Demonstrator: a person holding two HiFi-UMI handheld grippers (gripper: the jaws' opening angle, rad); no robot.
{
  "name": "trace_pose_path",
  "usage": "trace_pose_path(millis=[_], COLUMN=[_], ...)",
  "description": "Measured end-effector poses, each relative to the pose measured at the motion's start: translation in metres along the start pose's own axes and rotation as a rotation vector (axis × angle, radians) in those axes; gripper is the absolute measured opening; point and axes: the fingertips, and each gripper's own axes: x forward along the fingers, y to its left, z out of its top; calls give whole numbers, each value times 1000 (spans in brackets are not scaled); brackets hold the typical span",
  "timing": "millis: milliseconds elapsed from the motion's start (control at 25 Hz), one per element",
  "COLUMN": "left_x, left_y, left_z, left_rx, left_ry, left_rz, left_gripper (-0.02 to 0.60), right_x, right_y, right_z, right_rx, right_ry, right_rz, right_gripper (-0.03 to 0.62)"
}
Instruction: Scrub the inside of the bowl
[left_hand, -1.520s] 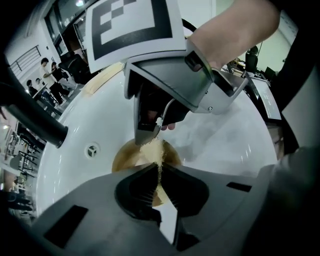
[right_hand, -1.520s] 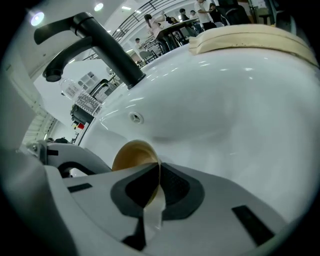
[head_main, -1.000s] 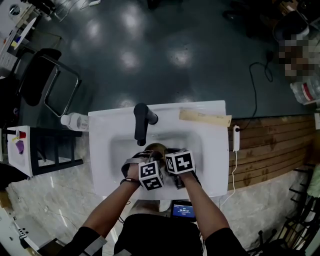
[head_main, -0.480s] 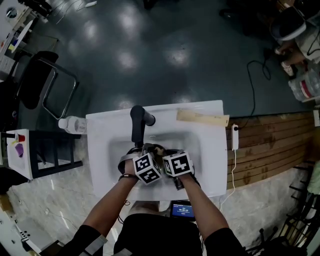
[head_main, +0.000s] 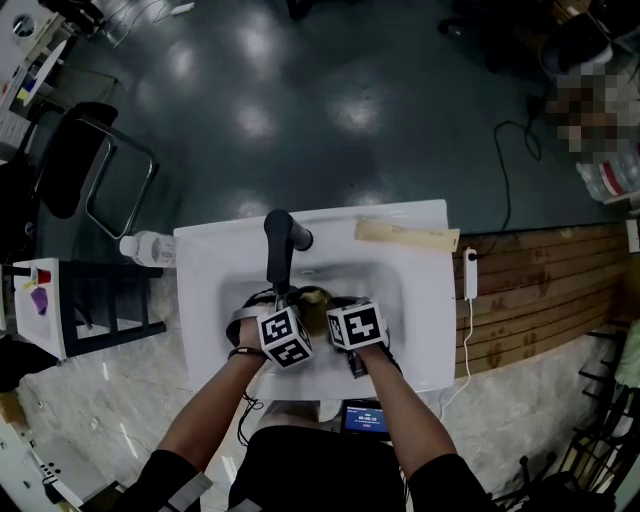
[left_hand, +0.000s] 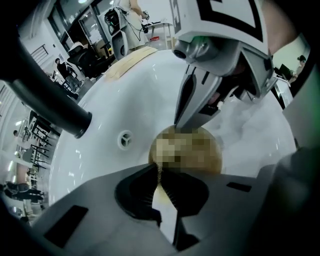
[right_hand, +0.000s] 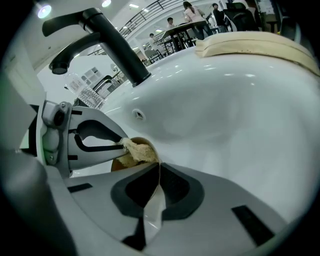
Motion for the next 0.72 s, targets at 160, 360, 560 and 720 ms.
trace_pose_path(millis=[160, 360, 560, 720], left_x=[-8, -16, -21, -24], left_y=[-6, -24, -43, -57], left_z=[-13, -18, -13, -1], left_rx=[18, 47, 62, 92], left_ry=[8, 1, -25, -54], left_rz=[-4, -23, -47, -68], left_gripper=[17, 17, 17, 17], right_x=[0, -1, -1, -1], right_y=[1, 0, 1, 2], right_z=[1, 1, 1, 0], right_rx=[8, 26, 45, 61], right_ry=[-2, -8, -15, -14], right_rz=[-4, -11, -10, -6], right_gripper=[20, 20, 20, 20])
